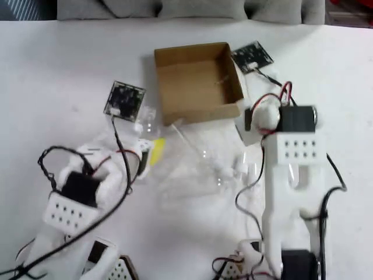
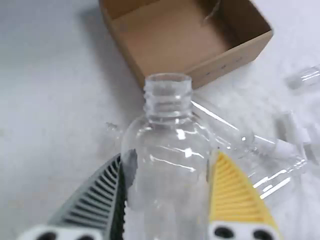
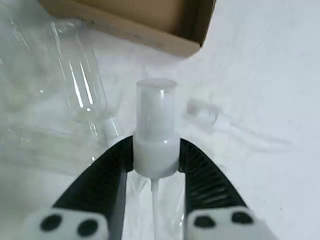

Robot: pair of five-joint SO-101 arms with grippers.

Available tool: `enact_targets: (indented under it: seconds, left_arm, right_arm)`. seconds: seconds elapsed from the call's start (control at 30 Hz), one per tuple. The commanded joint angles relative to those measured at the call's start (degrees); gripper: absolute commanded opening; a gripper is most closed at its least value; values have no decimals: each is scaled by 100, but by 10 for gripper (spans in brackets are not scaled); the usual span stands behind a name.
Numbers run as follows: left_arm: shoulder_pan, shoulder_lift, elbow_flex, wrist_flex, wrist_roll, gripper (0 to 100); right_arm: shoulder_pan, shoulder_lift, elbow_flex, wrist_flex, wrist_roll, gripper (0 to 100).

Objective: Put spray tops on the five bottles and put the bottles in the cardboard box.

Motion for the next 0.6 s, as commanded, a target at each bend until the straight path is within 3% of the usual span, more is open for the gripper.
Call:
enact_targets:
  seconds: [0.0, 0.13, 0.27, 0.4, 0.57]
  left_arm:
    - [338, -541, -273, -519, -44, 24]
    - [646, -1235, 466, -1178, -44, 24]
    - [804, -2237, 1697, -2040, -44, 24]
    - [796, -3266, 2514, -2532, -35, 23]
    - [804, -3996, 2998, -2532, -35, 23]
  right_arm:
    - [-426, -409, -246, -268, 97, 17]
    - [-541, -462, -237, -277, -44, 17]
    - [-637, -629, -255, -382, -1380, 16]
    - [-734, -989, -273, -1455, -2585, 16]
    - [-1420, -1455, -273, -2976, -2699, 16]
